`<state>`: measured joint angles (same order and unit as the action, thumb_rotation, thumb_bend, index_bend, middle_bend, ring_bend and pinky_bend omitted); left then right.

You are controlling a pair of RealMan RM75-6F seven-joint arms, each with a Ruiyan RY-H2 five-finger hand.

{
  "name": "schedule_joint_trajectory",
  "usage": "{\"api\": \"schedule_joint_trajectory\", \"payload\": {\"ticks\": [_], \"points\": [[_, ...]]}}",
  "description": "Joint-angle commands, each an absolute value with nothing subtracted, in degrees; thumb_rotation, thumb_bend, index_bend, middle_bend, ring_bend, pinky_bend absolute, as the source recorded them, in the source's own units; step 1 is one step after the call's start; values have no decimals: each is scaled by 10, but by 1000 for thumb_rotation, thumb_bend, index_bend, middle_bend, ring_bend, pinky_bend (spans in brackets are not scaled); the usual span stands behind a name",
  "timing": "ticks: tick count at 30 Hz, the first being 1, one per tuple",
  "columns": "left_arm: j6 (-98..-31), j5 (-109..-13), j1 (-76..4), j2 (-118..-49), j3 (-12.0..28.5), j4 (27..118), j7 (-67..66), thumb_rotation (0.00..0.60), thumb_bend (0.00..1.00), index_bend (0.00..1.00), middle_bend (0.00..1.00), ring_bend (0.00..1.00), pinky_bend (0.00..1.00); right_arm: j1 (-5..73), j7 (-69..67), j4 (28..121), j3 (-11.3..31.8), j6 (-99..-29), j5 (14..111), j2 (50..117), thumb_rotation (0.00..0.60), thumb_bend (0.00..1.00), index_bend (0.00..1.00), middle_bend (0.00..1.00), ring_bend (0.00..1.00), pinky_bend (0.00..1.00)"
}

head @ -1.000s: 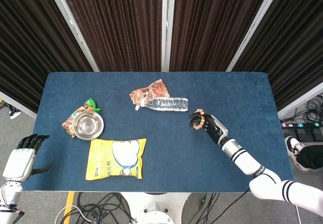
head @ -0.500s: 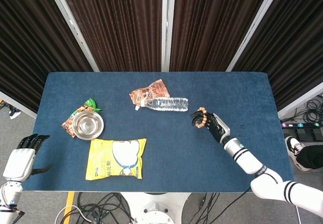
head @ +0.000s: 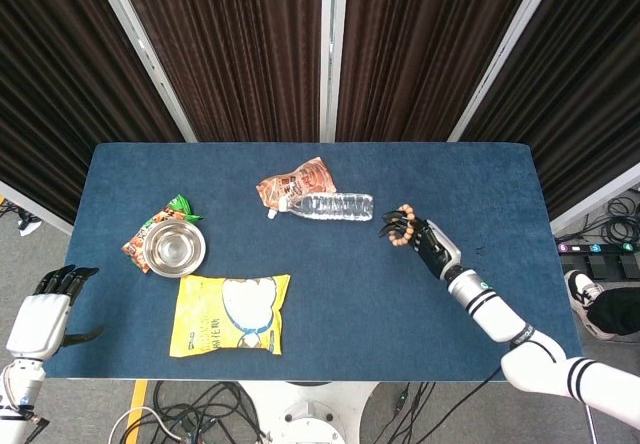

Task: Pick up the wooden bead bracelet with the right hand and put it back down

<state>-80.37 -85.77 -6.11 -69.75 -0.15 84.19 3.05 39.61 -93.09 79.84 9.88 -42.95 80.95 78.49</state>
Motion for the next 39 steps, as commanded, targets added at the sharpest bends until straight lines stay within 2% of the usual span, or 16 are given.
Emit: {"api": "schedule_joint_trajectory", "payload": {"ticks": [1, 11, 14, 15, 18, 20, 23, 31, 36, 39], "points": [[-804, -858, -61, -699, -1, 841, 30, 600, 0, 174, 167, 92, 139, 397, -933, 796, 100, -428, 812, 783, 127, 1000, 249, 386, 64, 0], [-804, -858, -63, -699, 0, 841, 29, 600, 0, 174, 167, 91, 140, 399, -951, 784, 95, -426, 830, 781, 267, 1000, 112, 313, 31, 0], [-803, -858, -64, -698, 0, 842, 29, 600, 0, 174, 167, 91, 140, 398, -950, 780, 95, -432, 832, 784, 274, 995, 107, 335, 31, 0], [-802, -857, -64, -698, 0, 842, 29, 600, 0, 174, 166, 91, 140, 398, -950, 779, 94, -432, 833, 783, 273, 968, 107, 346, 31, 0], [-800, -857, -65, -698, 0, 843, 28, 600, 0, 174, 167, 91, 140, 401, -948, 778, 91, -430, 837, 781, 271, 728, 107, 406, 31, 0], [-800, -857, -65, -697, 0, 843, 27, 600, 0, 174, 167, 91, 140, 403, -940, 777, 88, -429, 841, 780, 272, 667, 139, 456, 38, 0], [-799, -856, -66, -698, 0, 843, 27, 600, 0, 174, 166, 91, 140, 405, -929, 778, 85, -428, 844, 779, 274, 665, 250, 495, 70, 0], [-799, -855, -66, -696, 1, 845, 26, 600, 0, 174, 167, 91, 140, 411, -886, 782, 81, -426, 842, 782, 274, 626, 405, 505, 80, 0], [-799, -854, -66, -696, 0, 845, 25, 600, 0, 174, 166, 92, 140, 411, -867, 783, 81, -429, 835, 786, 270, 408, 418, 507, 80, 0], [-798, -854, -66, -696, 0, 845, 25, 600, 0, 174, 167, 91, 140, 411, -864, 784, 81, -430, 834, 786, 266, 364, 418, 507, 80, 0]]}}
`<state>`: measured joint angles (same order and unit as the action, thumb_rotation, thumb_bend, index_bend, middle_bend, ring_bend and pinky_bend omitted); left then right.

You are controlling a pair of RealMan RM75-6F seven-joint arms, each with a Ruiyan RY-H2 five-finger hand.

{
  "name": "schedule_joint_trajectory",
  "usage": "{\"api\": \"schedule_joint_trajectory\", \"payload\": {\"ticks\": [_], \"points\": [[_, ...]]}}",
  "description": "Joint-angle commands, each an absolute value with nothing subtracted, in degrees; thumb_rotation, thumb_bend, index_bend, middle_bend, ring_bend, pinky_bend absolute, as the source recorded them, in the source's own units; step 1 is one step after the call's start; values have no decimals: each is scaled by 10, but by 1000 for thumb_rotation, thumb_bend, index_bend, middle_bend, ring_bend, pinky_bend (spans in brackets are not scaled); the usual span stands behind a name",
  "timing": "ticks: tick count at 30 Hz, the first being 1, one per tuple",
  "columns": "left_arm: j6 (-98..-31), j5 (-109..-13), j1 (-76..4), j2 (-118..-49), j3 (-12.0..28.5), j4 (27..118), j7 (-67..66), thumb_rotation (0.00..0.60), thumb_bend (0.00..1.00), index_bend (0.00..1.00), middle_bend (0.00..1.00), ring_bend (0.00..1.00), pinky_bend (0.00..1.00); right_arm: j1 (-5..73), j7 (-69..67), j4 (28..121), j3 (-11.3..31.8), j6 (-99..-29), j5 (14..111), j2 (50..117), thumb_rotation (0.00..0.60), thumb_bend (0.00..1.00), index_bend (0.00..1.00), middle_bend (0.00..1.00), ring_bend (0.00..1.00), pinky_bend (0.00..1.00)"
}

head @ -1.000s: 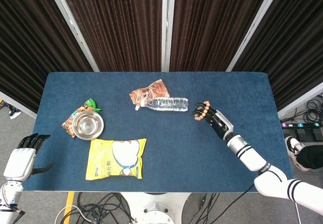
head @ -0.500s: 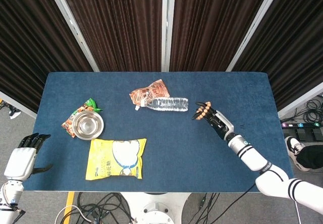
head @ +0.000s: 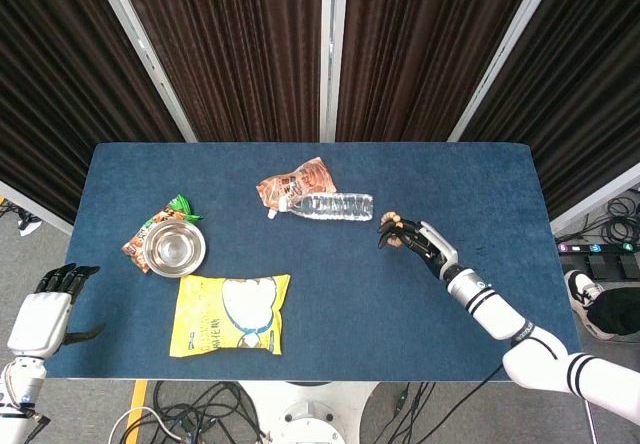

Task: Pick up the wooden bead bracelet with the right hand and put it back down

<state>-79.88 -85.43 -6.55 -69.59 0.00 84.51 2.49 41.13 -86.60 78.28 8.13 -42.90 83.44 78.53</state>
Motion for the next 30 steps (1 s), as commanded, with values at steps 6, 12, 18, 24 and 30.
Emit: {"api": "schedule_joint_trajectory", "payload": {"ticks": [6, 12, 18, 24, 30], "points": [[-797, -854, -66, -696, 0, 844, 26, 600, 0, 174, 167, 92, 140, 409, -868, 787, 77, -443, 846, 788, 259, 430, 423, 508, 80, 0], [-800, -854, -65, -696, 0, 843, 27, 600, 0, 174, 167, 91, 140, 411, -867, 782, 69, -455, 861, 796, 171, 562, 444, 514, 89, 0], [-798, -851, -64, -698, 0, 840, 29, 600, 0, 174, 167, 91, 139, 415, -867, 775, 61, -463, 874, 801, 135, 579, 460, 514, 89, 0], [-800, -852, -63, -699, 0, 838, 31, 600, 0, 174, 167, 91, 140, 412, -853, 771, 57, -484, 878, 805, 133, 707, 517, 540, 108, 0], [-801, -852, -63, -701, 1, 836, 32, 600, 0, 174, 167, 91, 140, 406, -836, 765, 52, -501, 877, 810, 130, 684, 554, 541, 109, 0]]}}
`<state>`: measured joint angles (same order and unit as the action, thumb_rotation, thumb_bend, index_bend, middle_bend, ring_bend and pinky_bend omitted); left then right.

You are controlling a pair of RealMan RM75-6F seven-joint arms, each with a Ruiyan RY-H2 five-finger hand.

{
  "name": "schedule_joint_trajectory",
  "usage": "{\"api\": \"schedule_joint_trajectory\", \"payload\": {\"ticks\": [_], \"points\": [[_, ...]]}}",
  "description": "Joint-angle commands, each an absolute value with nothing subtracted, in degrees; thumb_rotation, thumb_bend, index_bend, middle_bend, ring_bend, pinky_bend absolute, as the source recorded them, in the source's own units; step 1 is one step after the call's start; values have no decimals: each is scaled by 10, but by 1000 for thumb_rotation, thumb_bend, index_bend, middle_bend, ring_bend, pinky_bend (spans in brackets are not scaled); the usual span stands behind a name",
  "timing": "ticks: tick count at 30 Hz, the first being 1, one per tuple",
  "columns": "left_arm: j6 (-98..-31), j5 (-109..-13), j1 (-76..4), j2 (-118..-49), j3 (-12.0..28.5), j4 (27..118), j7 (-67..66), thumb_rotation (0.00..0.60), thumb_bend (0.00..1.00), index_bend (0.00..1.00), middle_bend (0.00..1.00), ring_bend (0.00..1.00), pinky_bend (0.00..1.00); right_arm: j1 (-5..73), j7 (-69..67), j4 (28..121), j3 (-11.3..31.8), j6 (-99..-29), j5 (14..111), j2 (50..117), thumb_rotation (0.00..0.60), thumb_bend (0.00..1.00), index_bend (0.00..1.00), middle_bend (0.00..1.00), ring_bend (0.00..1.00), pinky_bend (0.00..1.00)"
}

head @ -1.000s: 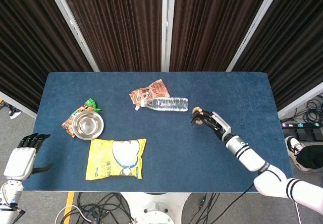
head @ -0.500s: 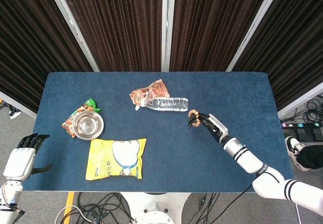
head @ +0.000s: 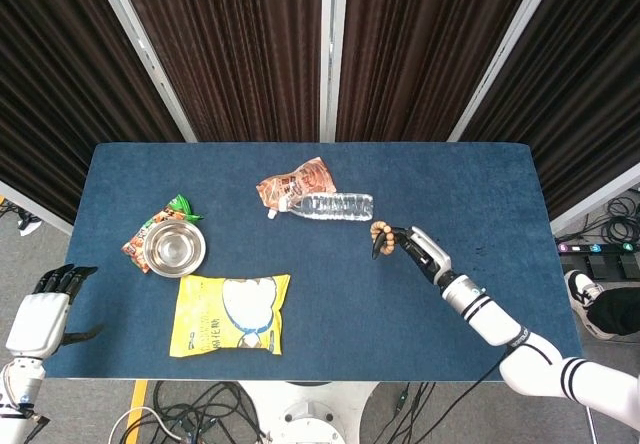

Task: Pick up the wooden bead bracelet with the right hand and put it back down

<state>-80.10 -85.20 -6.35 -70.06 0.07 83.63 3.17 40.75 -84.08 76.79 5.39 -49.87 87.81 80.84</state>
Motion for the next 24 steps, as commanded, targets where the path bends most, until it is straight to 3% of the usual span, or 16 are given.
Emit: {"api": "schedule_joint_trajectory", "payload": {"ticks": [1, 2, 5, 9, 14, 21, 24], "points": [[-801, -852, -63, -701, 0, 835, 32, 600, 0, 174, 167, 91, 140, 406, -832, 764, 51, -501, 876, 811, 130, 638, 562, 541, 109, 0], [-801, -852, -63, -701, 0, 835, 33, 600, 0, 174, 167, 91, 140, 406, -829, 763, 51, -500, 874, 812, 130, 519, 578, 541, 109, 0], [-800, -852, -63, -702, 0, 834, 34, 600, 0, 174, 167, 91, 139, 406, -821, 763, 48, -498, 871, 813, 130, 303, 599, 542, 109, 0], [-799, -852, -63, -702, 0, 833, 35, 600, 0, 174, 167, 91, 139, 404, -811, 760, 49, -502, 867, 817, 131, 237, 628, 542, 109, 0], [-801, -852, -63, -702, 0, 833, 35, 600, 0, 174, 167, 91, 140, 398, -810, 758, 51, -518, 864, 822, 132, 424, 684, 556, 123, 0], [-800, -853, -63, -702, 0, 832, 34, 600, 0, 174, 167, 91, 140, 393, -827, 757, 58, -522, 853, 822, 134, 487, 699, 561, 128, 0], [-801, -853, -64, -702, 1, 833, 34, 600, 0, 174, 167, 91, 139, 390, -830, 755, 59, -525, 853, 821, 133, 571, 699, 561, 130, 0]]}}
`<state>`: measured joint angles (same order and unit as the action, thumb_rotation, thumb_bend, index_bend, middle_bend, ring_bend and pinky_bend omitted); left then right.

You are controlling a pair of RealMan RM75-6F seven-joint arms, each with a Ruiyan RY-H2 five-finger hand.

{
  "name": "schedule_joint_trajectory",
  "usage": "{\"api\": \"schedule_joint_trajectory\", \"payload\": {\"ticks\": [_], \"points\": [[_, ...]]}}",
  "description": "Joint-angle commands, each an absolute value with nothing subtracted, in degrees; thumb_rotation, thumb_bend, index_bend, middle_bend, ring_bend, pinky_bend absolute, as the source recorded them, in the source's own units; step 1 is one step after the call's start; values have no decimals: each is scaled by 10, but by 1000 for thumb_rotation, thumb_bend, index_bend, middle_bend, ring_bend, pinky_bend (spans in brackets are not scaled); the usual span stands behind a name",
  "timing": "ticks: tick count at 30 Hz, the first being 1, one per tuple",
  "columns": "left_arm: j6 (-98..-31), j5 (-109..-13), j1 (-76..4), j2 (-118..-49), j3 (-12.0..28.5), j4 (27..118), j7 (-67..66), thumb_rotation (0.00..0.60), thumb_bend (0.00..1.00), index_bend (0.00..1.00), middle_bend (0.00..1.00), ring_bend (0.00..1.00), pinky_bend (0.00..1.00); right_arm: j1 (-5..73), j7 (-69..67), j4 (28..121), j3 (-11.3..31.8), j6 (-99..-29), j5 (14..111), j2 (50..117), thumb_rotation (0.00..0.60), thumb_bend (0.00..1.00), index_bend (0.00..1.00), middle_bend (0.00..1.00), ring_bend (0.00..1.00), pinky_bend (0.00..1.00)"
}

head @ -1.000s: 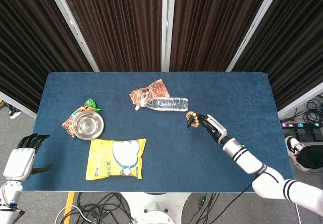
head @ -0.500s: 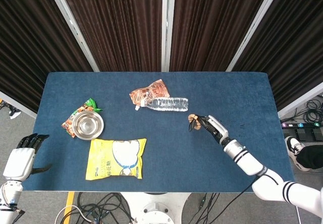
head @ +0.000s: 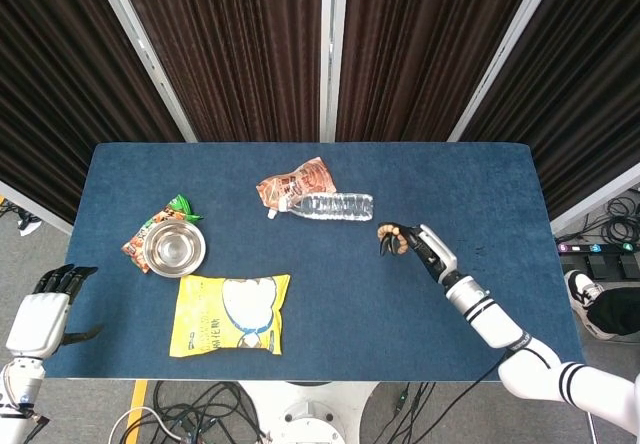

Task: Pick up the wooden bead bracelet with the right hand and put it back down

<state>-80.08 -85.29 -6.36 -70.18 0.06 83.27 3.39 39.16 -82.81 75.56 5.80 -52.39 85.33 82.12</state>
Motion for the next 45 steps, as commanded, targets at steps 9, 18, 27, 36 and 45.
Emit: {"api": "schedule_joint_trajectory", "payload": {"ticks": [9, 18, 27, 36, 45], "points": [[-801, -854, -65, -702, 2, 834, 33, 600, 0, 174, 167, 91, 139, 386, -832, 756, 58, -536, 861, 811, 138, 779, 700, 564, 133, 0], [-801, -855, -66, -703, 2, 832, 35, 600, 0, 174, 167, 91, 140, 379, -830, 758, 58, -542, 856, 809, 228, 803, 718, 574, 140, 0], [-802, -856, -66, -703, 2, 832, 34, 600, 0, 174, 167, 91, 140, 377, -820, 756, 56, -544, 860, 803, 410, 1000, 593, 566, 140, 0], [-802, -856, -67, -703, 2, 834, 33, 600, 0, 174, 167, 91, 139, 381, -838, 755, 51, -538, 870, 796, 559, 1000, 319, 496, 100, 0], [-801, -854, -67, -703, 3, 833, 33, 600, 0, 174, 167, 91, 139, 384, -868, 750, 48, -545, 879, 797, 356, 928, 201, 450, 61, 0]]}}
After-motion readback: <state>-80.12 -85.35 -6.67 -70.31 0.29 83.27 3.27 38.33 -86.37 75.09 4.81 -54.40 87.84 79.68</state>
